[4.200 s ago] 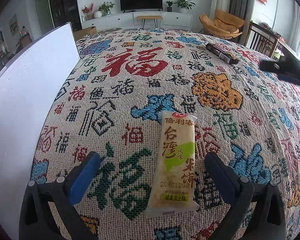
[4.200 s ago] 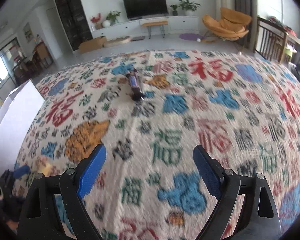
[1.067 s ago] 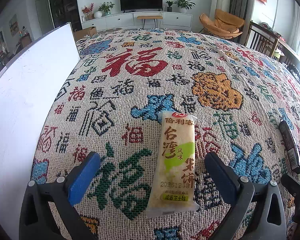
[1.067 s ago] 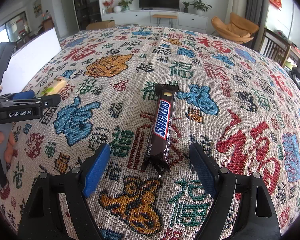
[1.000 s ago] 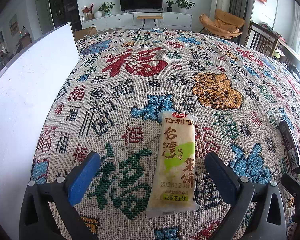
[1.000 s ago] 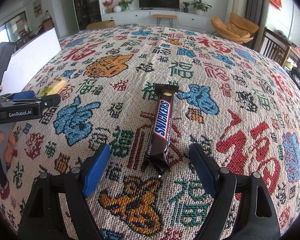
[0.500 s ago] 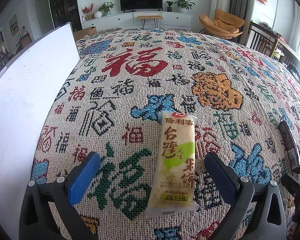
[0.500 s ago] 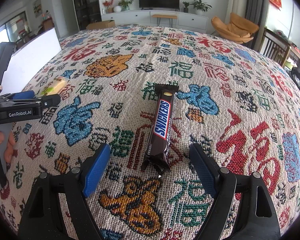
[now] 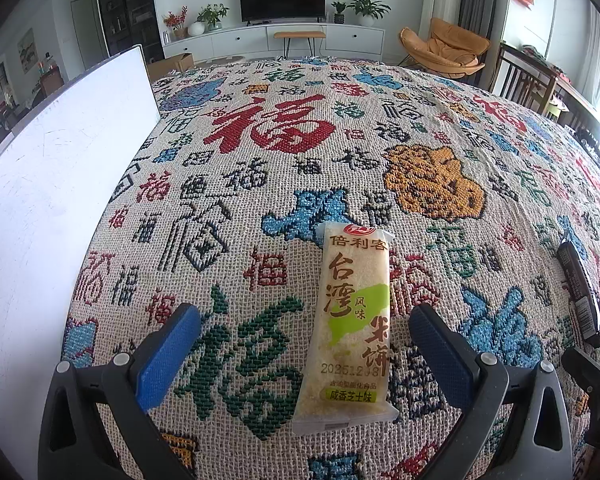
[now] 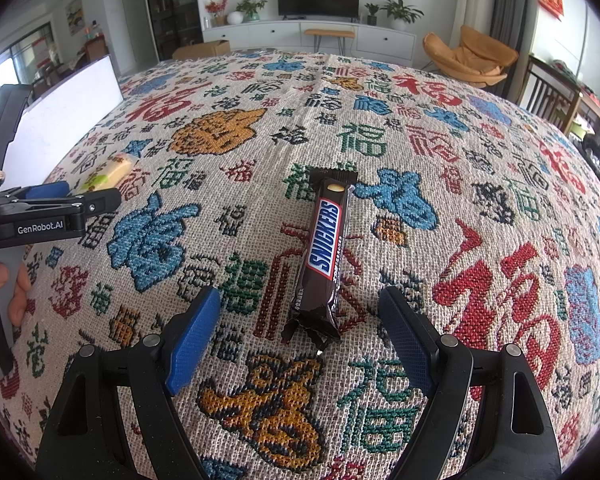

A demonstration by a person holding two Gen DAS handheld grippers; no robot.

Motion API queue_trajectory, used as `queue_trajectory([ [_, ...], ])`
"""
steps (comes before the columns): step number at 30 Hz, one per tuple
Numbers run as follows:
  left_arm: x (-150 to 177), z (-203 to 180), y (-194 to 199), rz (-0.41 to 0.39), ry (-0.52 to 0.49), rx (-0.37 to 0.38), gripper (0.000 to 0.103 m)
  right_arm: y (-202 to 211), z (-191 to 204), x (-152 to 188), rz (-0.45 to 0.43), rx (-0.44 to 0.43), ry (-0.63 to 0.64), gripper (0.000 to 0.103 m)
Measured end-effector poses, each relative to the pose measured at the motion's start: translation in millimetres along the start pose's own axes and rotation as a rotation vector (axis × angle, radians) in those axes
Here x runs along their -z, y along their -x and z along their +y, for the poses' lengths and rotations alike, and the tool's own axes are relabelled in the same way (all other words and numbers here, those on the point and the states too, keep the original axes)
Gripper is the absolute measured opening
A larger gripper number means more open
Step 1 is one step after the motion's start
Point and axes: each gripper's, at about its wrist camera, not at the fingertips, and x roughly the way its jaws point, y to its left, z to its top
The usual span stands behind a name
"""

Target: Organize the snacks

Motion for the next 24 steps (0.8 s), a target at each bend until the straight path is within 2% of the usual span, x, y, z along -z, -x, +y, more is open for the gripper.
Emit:
queue_trajectory([
  [18, -1.6, 0.0, -0.8, 0.009, -0.010, 0.011, 0.103, -0.2, -0.2, 1.1, 0.002, 0.002, -0.002, 0.085],
  [19, -5.8, 0.0, -2.3, 0.045, -0.038, 0.031, 0.103, 0.0, -1.7, 0.6, 0.010, -0.011, -0.005, 0.086],
  [21, -15.6, 3.8, -4.0, 0.122, -0.061, 0.093, 0.103, 2.0, -12.1, -9.4, 0.095, -0.108, -0.021, 0.085],
  [23, -20.5, 10.5, -1.2, 0.152, -0.029, 0.189, 0.103, 10.6, -36.8, -22.5, 0.137, -0.247, -0.134, 0.085],
  [24, -22.8, 12.3, -0.7, 0.163, -0.008, 0.222, 0.103, 15.4, -51.0, -29.4, 0.146, -0.286, -0.205, 0.085],
])
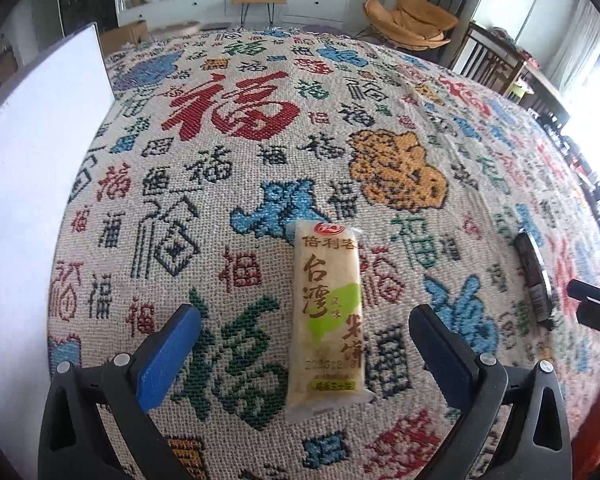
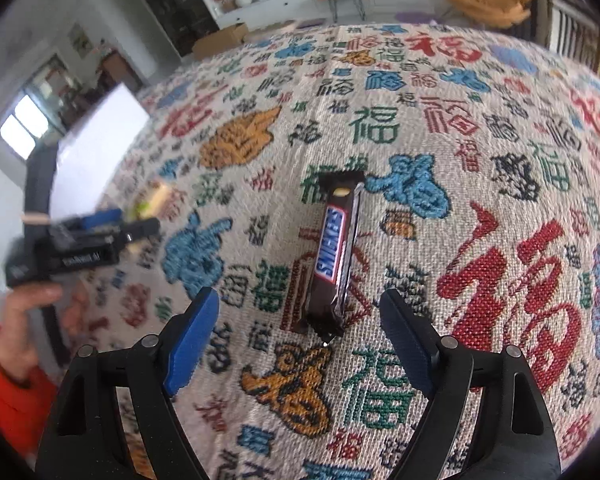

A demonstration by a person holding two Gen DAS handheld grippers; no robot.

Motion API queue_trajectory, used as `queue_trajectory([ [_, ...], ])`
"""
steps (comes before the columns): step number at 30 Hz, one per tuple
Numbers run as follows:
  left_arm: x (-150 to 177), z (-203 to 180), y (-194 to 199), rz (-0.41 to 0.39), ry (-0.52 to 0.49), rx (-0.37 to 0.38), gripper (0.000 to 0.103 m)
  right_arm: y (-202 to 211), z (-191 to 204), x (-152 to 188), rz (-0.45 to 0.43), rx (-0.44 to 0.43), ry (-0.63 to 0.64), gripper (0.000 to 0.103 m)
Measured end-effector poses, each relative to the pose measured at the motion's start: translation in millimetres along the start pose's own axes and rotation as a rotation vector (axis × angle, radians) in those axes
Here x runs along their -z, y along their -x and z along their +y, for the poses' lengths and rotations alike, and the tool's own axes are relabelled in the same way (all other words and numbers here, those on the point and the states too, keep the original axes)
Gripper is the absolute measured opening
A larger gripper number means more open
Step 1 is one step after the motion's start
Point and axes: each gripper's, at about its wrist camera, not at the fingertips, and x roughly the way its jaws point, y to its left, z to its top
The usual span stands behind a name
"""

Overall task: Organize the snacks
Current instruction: 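Carry the Snickers bar with the right tool while the left tool carries the rice cracker to the box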

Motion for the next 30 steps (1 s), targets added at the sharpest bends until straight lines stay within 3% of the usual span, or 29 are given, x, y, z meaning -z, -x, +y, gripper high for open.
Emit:
queue_trajectory([
  [2, -4.0, -4.0, -2.8, 0.025, 0.012, 0.012, 0.102, 6.2, -16.2, -16.8, 0.052, -0.010, -0.093, 0.086],
  [5, -9.0, -26.4, -11.8, 0.039, -0.075, -0.049, 0.093, -10.0, -16.4, -31.4, 0.157, 0.020, -0.079, 0.083],
  [7, -9.0, -39.0, -15.5, 0.033, -0.143, -0.146, 0.076, -22.4, -5.0, -35.5, 0.168, 0.069, -0.027, 0.083],
  [8, -8.4, -42.0, -13.7, 0.021, -0.154, -0.135, 0.066, -30.1, 0.5, -36.5, 0.185, 0.079, -0.015, 0.079],
  [9, -7.4, -42.1, -9.3, 0.007, -0.153, -0.128, 0.033, -38.7, 4.4, -35.8, 0.207, 0.092, -0.014, 0.063],
  [10, -7.0, -40.3, -5.1, 0.005, -0.146, -0.150, 0.028, -44.1, 7.5, -35.7, 0.217, 0.099, -0.015, 0.051],
  [12, -5.6, -32.1, 5.3, -0.002, -0.104, -0.061, 0.028, -46.6, 13.2, -35.6, 0.204, 0.176, 0.037, 0.019],
  [14, 0.1, -22.2, 30.1, -0.049, -0.045, -0.003, 0.028, -41.8, 9.0, -36.2, 0.203, 0.119, 0.007, 0.018],
  [16, 8.7, -12.3, 64.7, -0.108, 0.029, 0.103, 0.028, -25.7, 9.6, -37.8, 0.167, 0.066, -0.025, 0.018],
  [21, 24.4, 10.6, 171.9, -0.289, 0.131, 0.268, 0.028, 21.1, 58.1, -53.3, 0.076, -0.141, -0.033, 0.018],
  [23, 27.3, 25.2, 215.8, -0.370, 0.140, 0.267, 0.028, 35.4, 94.0, -63.8, 0.036, -0.233, -0.010, 0.018],
  [26, 30.1, 63.1, 274.5, -0.462, 0.163, 0.184, 0.028, 48.8, 165.3, -79.6, -0.006, -0.367, 0.053, 0.018],
  [30, 39.6, 130.5, 305.6, -0.481, 0.228, -0.025, 0.028, 41.0, 263.8, -86.1, 0.004, -0.489, 0.166, 0.018],
])
